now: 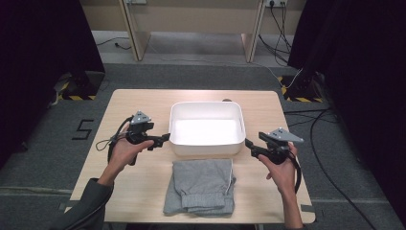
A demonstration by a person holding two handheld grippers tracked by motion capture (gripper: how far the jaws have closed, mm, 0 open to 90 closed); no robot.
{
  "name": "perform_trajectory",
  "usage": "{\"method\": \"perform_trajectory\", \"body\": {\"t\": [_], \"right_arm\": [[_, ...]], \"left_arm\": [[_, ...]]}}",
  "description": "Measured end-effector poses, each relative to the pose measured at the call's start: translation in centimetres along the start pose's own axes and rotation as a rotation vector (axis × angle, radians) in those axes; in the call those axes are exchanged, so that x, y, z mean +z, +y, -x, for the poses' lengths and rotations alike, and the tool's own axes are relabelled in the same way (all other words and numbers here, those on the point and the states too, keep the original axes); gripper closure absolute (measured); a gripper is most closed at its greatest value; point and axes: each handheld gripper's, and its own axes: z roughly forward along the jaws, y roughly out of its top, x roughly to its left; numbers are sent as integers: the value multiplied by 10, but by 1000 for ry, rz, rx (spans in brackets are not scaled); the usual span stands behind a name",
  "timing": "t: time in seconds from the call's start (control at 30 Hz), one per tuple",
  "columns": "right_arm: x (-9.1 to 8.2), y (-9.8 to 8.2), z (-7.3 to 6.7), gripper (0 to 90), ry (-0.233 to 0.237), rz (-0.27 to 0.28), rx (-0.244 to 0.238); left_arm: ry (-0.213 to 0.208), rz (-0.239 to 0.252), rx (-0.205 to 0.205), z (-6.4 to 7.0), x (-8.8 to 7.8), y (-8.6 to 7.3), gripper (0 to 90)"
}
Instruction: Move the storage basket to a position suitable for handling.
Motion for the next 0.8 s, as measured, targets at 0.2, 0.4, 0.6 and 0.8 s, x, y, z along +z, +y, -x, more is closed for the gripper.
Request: {"method": "perform_trajectory", "body": {"t": [0.2, 0.4, 0.6, 0.8], "right_arm": [[-8, -11, -1, 358, -1, -15, -5], [-12, -21, -6, 357, -3, -34, -18], [-14, -29, -14, 351, 13, -42, -38], [-13, -32, -20, 349, 26, -51, -47]], "left_arm": [[-22, 10, -3, 7, -17, -16, 162], [-46, -17, -14, 11, -25, -42, 153], [-64, -29, -30, 18, -28, -68, 149], [-64, -44, -12, 24, -28, -75, 149]]}}
